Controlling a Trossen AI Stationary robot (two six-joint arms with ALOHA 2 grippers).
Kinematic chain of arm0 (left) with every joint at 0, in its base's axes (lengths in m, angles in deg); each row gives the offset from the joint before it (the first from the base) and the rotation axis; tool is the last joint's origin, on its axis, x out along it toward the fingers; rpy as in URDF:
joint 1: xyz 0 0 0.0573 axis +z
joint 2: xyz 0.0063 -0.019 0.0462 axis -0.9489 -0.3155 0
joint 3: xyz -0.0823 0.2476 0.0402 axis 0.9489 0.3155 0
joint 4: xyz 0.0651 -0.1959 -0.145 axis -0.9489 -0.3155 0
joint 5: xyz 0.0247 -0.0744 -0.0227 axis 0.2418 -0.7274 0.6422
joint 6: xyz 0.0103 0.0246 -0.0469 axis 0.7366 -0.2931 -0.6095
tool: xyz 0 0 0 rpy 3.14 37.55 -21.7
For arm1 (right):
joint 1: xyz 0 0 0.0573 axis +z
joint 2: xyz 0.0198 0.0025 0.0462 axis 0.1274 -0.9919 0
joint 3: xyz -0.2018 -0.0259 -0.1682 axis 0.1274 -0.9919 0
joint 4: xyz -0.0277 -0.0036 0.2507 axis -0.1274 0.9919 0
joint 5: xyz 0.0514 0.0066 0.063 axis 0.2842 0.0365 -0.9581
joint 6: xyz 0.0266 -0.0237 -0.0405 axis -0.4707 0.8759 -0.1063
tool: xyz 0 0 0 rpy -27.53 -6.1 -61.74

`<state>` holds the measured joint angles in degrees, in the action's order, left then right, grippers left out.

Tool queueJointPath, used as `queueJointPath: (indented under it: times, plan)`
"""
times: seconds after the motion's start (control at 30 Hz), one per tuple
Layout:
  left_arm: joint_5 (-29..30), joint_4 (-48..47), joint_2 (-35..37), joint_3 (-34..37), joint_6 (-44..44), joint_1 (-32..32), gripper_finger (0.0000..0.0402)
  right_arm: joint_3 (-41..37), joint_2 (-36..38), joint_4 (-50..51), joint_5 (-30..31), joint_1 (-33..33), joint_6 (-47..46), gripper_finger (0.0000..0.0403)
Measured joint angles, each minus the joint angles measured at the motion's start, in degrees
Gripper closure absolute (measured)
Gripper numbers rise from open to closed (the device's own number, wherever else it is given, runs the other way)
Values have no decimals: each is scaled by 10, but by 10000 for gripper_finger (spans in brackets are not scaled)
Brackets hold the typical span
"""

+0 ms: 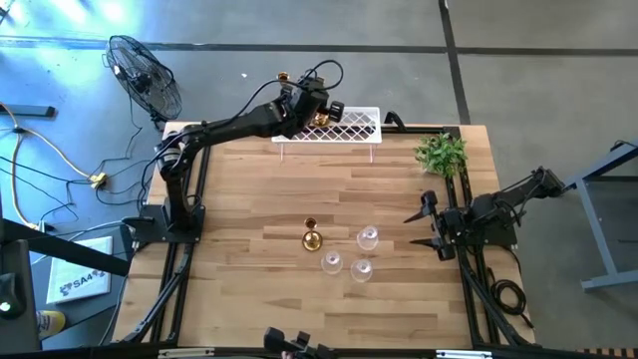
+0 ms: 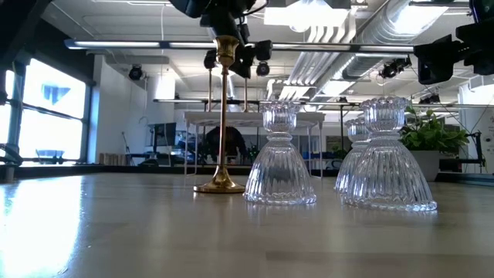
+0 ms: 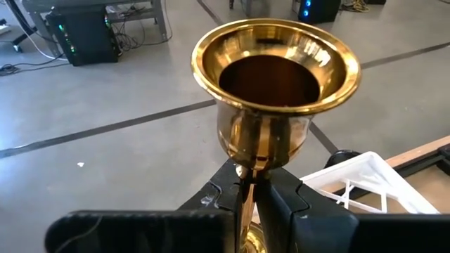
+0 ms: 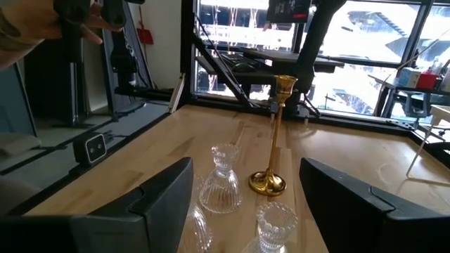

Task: Pick & Place candle stick holders
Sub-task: Put the left gold candle holder on the shelf

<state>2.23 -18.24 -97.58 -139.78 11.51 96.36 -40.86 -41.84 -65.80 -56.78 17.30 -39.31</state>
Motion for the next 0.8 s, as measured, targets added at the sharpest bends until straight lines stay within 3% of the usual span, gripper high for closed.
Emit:
queueJointPath:
  times: [0.53, 0.8]
  plan:
    - [-17, 0, 0, 0, 8, 0, 369, 0, 0, 1, -7, 0, -9, 146]
    - [14, 0, 0, 0, 15, 0, 273, 0, 0, 1, -7, 0, -9, 146]
